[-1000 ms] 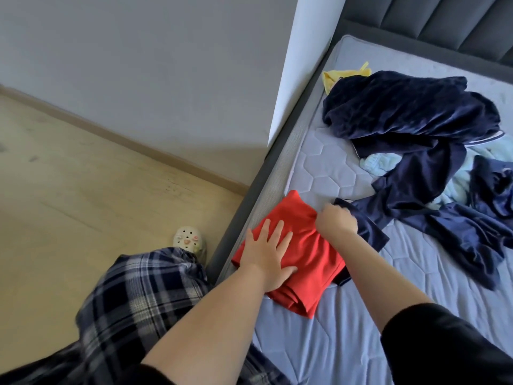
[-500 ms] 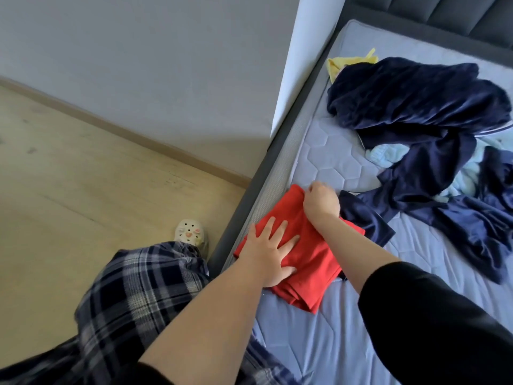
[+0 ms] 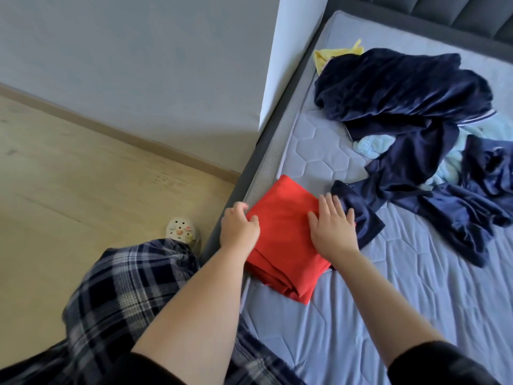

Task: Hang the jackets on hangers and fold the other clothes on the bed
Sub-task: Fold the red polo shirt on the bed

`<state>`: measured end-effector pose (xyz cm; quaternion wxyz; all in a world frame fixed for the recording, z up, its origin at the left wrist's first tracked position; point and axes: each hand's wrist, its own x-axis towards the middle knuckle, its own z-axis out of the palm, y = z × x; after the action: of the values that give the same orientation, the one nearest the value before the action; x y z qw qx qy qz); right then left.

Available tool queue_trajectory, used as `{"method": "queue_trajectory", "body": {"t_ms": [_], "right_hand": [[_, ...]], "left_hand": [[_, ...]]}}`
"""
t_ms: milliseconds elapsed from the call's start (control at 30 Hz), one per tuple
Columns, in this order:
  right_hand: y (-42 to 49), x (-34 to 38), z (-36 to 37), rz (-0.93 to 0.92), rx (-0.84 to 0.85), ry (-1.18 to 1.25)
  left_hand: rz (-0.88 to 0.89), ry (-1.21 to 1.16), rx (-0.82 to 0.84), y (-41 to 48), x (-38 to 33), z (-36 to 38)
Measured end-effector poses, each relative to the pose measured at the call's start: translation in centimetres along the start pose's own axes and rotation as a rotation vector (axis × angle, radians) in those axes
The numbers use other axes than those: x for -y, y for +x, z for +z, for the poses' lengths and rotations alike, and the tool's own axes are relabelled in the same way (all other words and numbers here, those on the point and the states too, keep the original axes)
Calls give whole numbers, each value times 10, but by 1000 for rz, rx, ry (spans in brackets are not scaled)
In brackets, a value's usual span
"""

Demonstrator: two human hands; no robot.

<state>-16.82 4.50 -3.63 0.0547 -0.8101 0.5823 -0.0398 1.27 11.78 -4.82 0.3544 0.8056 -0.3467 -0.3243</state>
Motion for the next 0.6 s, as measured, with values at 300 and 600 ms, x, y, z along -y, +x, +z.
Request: {"method": "queue_trajectory", "body": {"t_ms": [300, 600], "right_hand": [[-52, 5, 45, -111, 48, 174], [-69, -8, 21, 174, -170, 547]], "left_hand": [[-14, 550, 269, -5, 11, -8], [-152, -37, 276, 1, 6, -18]]}}
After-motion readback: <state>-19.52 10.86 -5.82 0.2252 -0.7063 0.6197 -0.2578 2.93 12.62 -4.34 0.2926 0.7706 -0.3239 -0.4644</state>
